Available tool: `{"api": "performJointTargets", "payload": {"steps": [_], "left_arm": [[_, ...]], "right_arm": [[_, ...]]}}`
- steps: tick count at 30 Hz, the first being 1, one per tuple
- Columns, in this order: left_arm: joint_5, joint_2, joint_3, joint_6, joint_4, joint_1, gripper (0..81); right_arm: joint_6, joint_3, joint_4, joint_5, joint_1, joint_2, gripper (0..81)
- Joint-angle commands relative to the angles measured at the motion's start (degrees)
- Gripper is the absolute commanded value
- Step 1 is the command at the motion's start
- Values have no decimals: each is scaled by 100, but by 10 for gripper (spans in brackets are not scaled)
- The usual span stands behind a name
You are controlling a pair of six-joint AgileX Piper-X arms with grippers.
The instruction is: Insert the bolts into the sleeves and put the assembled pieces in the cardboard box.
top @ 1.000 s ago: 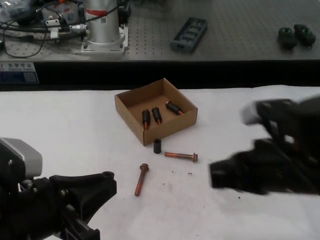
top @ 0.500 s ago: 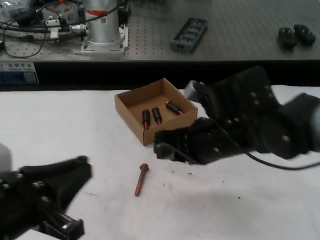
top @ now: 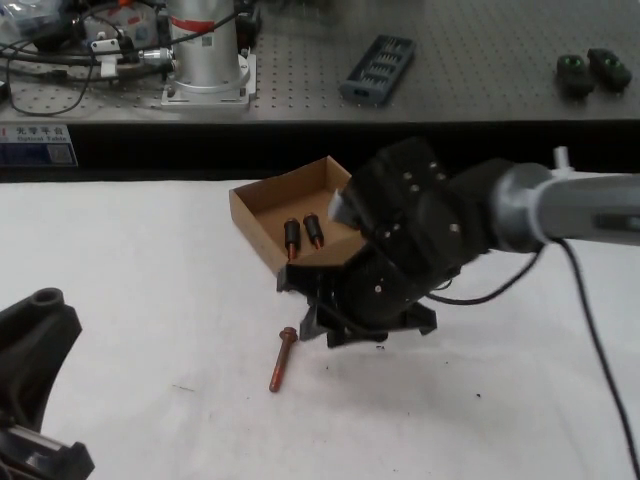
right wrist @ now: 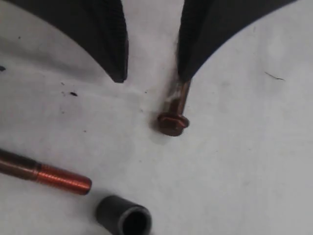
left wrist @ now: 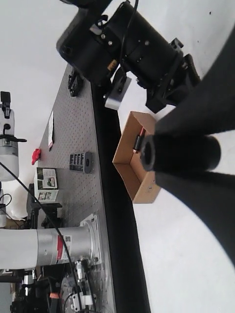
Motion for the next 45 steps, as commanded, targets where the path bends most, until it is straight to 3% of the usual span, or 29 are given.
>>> {"api": "performJointTargets", "payload": {"steps": [1,21,24,27,28,30,36,39,45], "left_arm": [[-89,-296,-25,191,170,-7,0],[-385,-295,-25,191,200,-7,0],[-385,-295,-25,191,200,-7,0],[-385,-295,-25,191,200,-7,0],[-385,-295,-25,191,200,-7,0],[-385,-295,-25,191,200,-7,0],[-384,-295,6,191,200,-7,0],[-454,-295,77,191,170,-7,0],[-672,-295,81,191,125,-7,0]], "right_arm": [[76,-266,224,-35,14,151,270],[561,-1050,483,-17,328,1112,262],[523,-1097,728,190,361,1168,196],[441,-1096,837,180,359,1168,59],[382,-1096,873,180,359,1168,13],[113,-1096,925,143,359,1168,56],[-498,-1113,902,53,341,970,58],[-1171,-1177,908,114,343,580,58],[-2385,-1175,1072,1141,432,-575,58]]}}
